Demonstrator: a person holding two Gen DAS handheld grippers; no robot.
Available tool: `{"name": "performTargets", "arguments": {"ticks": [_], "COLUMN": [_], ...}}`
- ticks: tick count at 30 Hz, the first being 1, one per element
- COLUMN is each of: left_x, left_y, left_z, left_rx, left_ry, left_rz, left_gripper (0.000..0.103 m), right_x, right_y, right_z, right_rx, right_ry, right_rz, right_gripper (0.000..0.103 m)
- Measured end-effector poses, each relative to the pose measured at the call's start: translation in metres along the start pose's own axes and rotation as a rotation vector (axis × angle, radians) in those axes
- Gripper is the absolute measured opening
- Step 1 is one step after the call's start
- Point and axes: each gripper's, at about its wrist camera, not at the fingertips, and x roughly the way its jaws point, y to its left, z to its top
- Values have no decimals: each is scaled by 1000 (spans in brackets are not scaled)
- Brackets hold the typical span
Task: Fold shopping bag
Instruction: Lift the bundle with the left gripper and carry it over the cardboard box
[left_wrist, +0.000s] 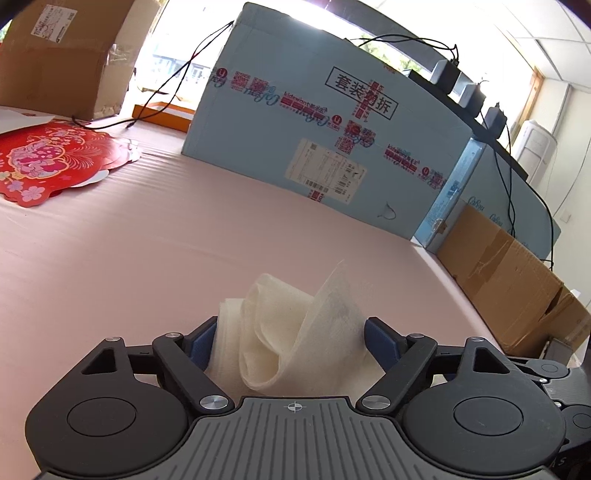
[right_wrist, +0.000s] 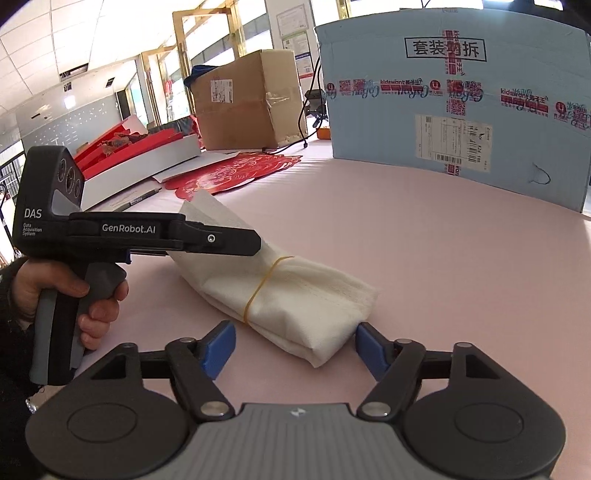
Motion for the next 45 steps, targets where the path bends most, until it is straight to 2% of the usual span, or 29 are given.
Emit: {"name": "performTargets", "arguments": {"ticks": [3,6,9,15,23,29,33,37,39,43,45], "left_x": [-1,-1,-2,-1,15,29,44,68,81,112,126], "left_y": [2,-4,-13,-54,-144,-213,-254,-293,-309,-337,-349], "left_z": [0,-2,-3,7,27,38,43,46,47,51,52], "left_rx": [-18,-15,3,88,296,453,514,552,561,560,584], "left_ry": [-4,2,0,-44,-94,-160,-211,-220,-225,-183,-159], "left_rz": [-4,-32,-55,-147,-326,-477,-566,-631,-653,-675,-661], "left_gripper": [68,63,63,63,63,63,63,63,63,63,63], "right_x": [-4,-9,-21,-62,-139,-192,-223,-242,-246,-253,-254], "right_y": [-13,-15,-19,-33,-68,-90,-107,-125,-136,-165,-180], "right_z": [1,1,2,-2,-10,-18,-17,-14,-11,-5,-2], "right_rx": [86,99,95,97,121,88,81,87,89,122,144], "right_ry": [-21,-47,-102,-223,-435,-566,-653,-708,-718,-724,-716], "right_rz": [14,-11,-29,-58,-167,-305,-419,-554,-618,-724,-758], "right_gripper": [46,41,41,41,41,41,41,41,41,41,41]}}
